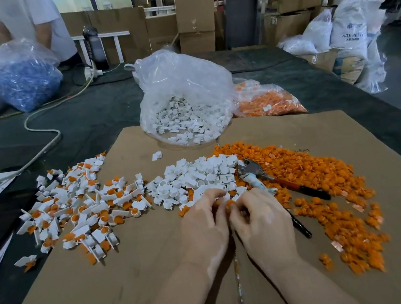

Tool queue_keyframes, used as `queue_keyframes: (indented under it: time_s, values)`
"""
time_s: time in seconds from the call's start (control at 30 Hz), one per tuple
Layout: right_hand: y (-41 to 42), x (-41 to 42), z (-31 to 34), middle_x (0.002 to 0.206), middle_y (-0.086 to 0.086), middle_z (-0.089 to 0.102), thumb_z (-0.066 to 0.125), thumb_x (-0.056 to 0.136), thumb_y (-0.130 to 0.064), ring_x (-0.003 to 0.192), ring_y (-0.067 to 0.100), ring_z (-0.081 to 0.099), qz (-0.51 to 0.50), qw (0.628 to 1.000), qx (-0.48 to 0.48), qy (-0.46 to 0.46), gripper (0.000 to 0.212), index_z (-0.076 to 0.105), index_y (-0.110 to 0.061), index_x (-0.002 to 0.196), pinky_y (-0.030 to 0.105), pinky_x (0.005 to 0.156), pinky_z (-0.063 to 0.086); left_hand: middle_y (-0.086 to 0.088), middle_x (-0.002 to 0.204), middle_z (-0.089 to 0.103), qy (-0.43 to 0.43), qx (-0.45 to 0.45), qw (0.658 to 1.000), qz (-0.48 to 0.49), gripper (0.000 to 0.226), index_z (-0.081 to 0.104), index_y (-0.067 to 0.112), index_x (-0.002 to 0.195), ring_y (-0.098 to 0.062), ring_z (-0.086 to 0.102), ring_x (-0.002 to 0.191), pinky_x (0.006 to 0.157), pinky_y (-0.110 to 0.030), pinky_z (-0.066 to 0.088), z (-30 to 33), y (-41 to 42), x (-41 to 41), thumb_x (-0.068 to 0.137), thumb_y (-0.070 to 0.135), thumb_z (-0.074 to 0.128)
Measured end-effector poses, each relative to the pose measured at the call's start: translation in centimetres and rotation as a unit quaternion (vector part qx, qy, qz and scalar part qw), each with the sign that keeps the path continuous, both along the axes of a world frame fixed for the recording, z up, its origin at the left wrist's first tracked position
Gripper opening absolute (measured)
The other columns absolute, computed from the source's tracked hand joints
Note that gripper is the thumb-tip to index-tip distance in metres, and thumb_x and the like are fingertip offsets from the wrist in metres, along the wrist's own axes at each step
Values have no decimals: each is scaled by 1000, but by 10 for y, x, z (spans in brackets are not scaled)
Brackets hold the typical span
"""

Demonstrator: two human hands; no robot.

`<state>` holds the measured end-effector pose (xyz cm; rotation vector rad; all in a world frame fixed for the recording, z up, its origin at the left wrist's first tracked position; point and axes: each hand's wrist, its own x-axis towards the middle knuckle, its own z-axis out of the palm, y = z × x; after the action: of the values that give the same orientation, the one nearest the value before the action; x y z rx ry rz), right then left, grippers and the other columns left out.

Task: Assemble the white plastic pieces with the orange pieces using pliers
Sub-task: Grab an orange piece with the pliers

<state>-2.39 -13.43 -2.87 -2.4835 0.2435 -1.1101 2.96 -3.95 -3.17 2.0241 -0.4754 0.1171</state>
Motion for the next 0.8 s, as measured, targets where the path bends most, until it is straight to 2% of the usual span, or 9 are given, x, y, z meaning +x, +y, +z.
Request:
queue_keyframes:
  time_s: [0.07, 0.13, 0.23, 0.27, 0.33, 0.47, 0.6, 0.73, 0.8]
  values:
    - [1, -1, -1, 59, 1, 49, 64, 77, -8, 57, 16, 46, 5, 999, -44, -24, 22, 50, -8, 59, 20, 54, 34, 15, 63, 54, 15, -16, 999, 41, 18, 59, 33, 85, 3, 52, 62, 58, -3, 36, 1, 2, 2, 90, 16, 57]
    - [0, -1, -3, 61, 0, 51, 63, 79, -9, 59, 15, 47, 20, 1000, -8, -14, 20, 54, -9, 62, 24, 54, 39, 14, 62, 54, 27, -29, 998, 40, 20, 57, 34, 81, 3, 52, 62, 57, -4, 36, 0, 4, 3, 89, 16, 58]
    - [-4, 1, 0, 68, -1, 60, 63, 87, -8, 66, 16, 55, 71, 972, 223, 20, 15, 62, -14, 73, 27, 60, 45, 18, 73, 62, 18, -32, 999, -26, 17, 63, 34, 89, 7, 56, 75, 65, -3, 38, 2, 3, -1, 89, 17, 59]
    - [-6, 0, 3, 69, -3, 62, 62, 88, -7, 68, 13, 57, 88, 954, 285, 29, 17, 63, -18, 74, 22, 61, 45, 19, 79, 64, 17, -40, 998, -43, 20, 63, 36, 90, 8, 57, 79, 68, -2, 38, 2, 4, -2, 89, 17, 59]
    - [-11, 0, 7, 67, -6, 62, 59, 90, -7, 64, 3, 56, 108, 933, 342, 37, 20, 63, -20, 75, 11, 58, 41, 21, 84, 64, 15, -67, 996, -58, 29, 60, 42, 90, 10, 57, 83, 71, 0, 38, 4, 4, -3, 89, 12, 60]
    - [-16, 1, 7, 62, -7, 59, 54, 93, -10, 58, 2, 51, 128, 915, 379, 60, 18, 63, -18, 79, 14, 55, 39, 21, 84, 64, 6, -109, 992, -69, 30, 67, 33, 96, 11, 59, 84, 71, -1, 39, 5, 4, -5, 87, 5, 60]
    - [-18, 1, 3, 56, -10, 51, 51, 95, -14, 57, 8, 46, 149, 891, 422, 72, 19, 62, -20, 80, 26, 56, 36, 25, 87, 63, -17, -118, 990, -78, 39, 64, 38, 97, 13, 58, 84, 73, 1, 38, 7, 4, -7, 85, 1, 61]
    - [-20, 0, 1, 56, -10, 50, 49, 95, -14, 56, 5, 45, 162, 882, 437, 69, 20, 61, -20, 81, 23, 55, 35, 25, 93, 61, -44, -103, 990, -87, 34, 68, 25, 108, 14, 56, 85, 75, 0, 38, 6, 4, -7, 85, 1, 62]
    - [-20, 1, 1, 57, -10, 51, 49, 95, -14, 57, 5, 46, 166, 880, 440, 69, 20, 62, -20, 81, 22, 55, 35, 25, 95, 61, -54, -101, 989, -89, 35, 67, 24, 110, 13, 56, 87, 76, 0, 39, 6, 4, -8, 85, 1, 62]
